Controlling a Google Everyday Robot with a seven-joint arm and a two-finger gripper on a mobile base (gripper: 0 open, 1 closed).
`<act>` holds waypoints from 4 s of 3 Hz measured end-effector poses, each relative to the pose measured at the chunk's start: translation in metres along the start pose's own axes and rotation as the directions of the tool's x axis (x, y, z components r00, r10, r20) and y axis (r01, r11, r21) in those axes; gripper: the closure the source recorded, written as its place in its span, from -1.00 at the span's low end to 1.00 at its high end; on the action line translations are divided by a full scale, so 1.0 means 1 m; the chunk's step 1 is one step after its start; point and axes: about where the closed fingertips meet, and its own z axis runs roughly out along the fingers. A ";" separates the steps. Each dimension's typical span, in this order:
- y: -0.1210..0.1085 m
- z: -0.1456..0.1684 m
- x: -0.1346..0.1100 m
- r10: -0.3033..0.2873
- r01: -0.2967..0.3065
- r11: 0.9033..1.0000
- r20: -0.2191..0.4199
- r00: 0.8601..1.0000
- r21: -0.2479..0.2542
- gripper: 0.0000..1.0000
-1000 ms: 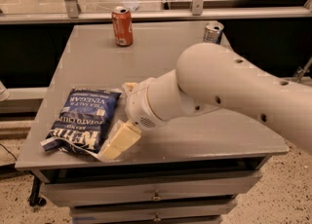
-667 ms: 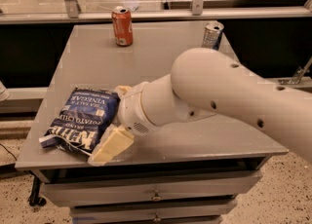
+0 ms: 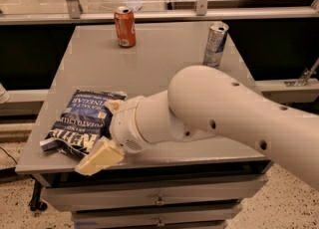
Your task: Move blue chip bag near coke can
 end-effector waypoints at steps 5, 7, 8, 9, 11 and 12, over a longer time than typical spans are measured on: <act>-0.030 -0.011 -0.019 -0.010 0.005 0.987 0.027 1.000 0.161 1.00; -0.124 -0.035 -0.020 -0.066 0.078 0.944 -0.047 0.997 0.322 1.00; -0.170 -0.038 -0.010 -0.058 0.087 0.917 -0.087 0.995 0.388 1.00; -0.209 -0.038 0.004 -0.035 0.089 0.890 -0.127 0.991 0.446 1.00; -0.272 -0.037 0.030 0.023 0.076 0.849 -0.180 0.983 0.523 1.00; -0.295 -0.035 0.033 0.038 0.067 0.839 -0.181 0.983 0.540 1.00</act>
Offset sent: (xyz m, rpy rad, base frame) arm -0.0058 0.0210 -0.0005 0.0877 0.0052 -0.0659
